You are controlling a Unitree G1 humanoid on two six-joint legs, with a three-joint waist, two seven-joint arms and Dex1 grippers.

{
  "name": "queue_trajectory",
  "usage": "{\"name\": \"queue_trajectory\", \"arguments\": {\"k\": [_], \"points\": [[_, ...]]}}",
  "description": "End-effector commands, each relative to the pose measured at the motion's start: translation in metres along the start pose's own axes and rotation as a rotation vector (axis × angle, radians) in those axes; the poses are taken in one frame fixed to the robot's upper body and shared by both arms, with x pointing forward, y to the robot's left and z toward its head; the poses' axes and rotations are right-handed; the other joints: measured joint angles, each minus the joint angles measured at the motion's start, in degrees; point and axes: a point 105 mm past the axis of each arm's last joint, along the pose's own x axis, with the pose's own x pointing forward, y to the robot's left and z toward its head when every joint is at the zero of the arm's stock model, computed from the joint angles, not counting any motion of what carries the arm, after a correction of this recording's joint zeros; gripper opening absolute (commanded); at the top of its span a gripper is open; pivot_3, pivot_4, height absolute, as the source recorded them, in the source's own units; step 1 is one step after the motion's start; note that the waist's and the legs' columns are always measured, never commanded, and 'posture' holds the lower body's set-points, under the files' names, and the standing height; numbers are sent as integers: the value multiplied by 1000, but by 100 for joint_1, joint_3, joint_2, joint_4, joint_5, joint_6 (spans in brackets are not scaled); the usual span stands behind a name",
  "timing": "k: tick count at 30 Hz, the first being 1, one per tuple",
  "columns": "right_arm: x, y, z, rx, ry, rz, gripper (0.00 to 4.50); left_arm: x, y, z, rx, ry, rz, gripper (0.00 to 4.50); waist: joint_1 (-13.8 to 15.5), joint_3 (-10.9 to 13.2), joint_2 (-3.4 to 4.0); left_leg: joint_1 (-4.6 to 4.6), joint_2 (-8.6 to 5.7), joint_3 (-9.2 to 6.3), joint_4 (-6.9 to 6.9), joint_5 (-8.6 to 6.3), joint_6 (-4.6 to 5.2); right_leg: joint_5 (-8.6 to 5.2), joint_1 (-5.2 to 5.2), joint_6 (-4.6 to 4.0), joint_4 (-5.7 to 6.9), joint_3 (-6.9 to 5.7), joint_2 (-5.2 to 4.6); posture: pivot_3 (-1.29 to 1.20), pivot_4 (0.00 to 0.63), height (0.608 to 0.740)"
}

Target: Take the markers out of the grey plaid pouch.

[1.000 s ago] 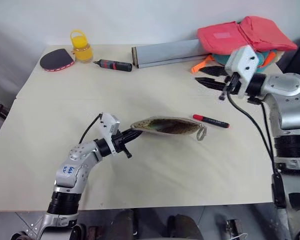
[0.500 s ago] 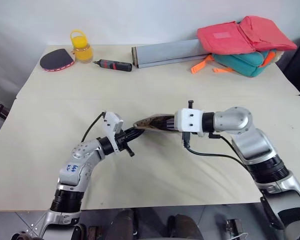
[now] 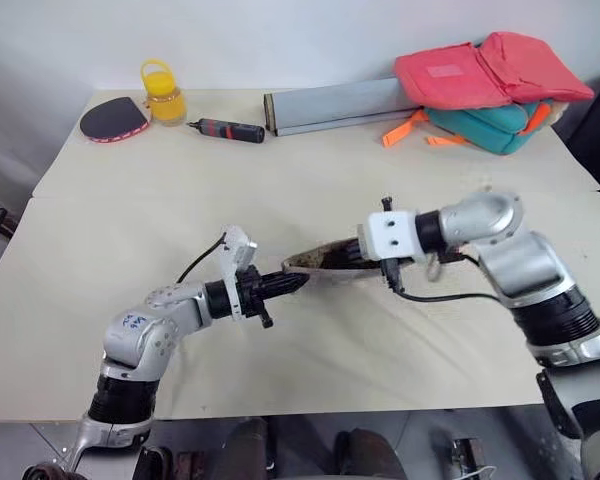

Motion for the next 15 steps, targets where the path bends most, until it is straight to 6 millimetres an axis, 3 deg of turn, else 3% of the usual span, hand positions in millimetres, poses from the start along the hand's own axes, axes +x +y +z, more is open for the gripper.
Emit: {"name": "queue_trajectory", "arguments": {"k": [1,6,11,15], "points": [[-9,2,12,25,-21,47,35,-2,-13,11,-20,-31,-58,0,1,0,0,0,0,0,0,0,0,0,0,0,-1,0,0,0,150,740],[3,17,-13,54,69,95,35,-1,-2,-17,126,83,17,0,4,0,0,0,-3,7,-3,0,-1,0,-2,0,-7,-1,2,0,150,740],[16,22,-31,60,120,70,35,1,4,-31,197,110,57,0,6,0,-1,0,-3,10,-3,0,-1,0,1,0,-38,-2,2,0,150,740],[18,23,-37,47,153,64,963,1,9,-30,211,85,85,0,4,-1,0,1,-1,10,-2,0,-2,0,1,-1,-37,-2,3,0,150,740]]}}
